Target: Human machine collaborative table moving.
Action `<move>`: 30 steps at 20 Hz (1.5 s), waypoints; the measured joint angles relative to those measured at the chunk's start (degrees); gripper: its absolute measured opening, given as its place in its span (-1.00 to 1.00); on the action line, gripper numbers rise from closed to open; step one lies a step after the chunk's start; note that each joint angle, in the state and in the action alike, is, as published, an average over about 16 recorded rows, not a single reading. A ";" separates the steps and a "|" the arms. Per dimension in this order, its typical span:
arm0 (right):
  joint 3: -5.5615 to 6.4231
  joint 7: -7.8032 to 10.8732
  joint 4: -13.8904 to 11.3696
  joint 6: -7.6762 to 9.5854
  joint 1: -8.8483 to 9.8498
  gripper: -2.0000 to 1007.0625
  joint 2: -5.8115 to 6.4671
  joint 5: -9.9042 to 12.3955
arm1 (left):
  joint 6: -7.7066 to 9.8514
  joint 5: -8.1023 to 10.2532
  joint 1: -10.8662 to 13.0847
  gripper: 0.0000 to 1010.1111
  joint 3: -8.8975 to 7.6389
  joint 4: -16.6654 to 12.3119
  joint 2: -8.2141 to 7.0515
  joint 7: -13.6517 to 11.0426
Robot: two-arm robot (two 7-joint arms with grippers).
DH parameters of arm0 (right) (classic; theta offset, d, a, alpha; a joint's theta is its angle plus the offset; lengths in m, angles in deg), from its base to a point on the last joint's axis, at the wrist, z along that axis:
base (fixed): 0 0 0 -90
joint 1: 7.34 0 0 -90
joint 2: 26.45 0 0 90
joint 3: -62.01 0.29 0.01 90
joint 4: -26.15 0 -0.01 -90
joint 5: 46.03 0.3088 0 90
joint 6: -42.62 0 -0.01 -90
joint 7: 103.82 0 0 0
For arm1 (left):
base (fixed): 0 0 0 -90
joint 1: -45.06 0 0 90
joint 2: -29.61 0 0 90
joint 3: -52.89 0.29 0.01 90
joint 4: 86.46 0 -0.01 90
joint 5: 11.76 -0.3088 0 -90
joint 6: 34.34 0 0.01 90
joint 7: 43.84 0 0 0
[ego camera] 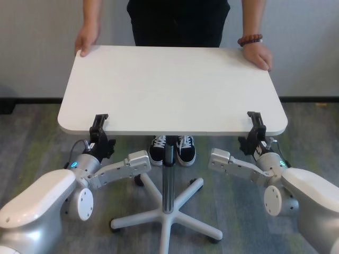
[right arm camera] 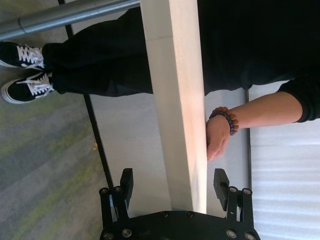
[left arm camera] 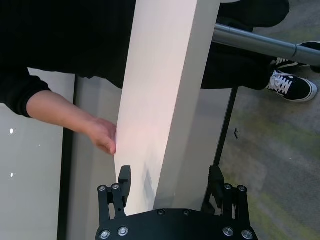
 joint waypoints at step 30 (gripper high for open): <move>10.03 24.76 -45.20 -9.83 26.35 0.99 9.43 23.62 | 0.46 30.45 27.14 0.98 -17.34 -45.56 -10.32 -26.14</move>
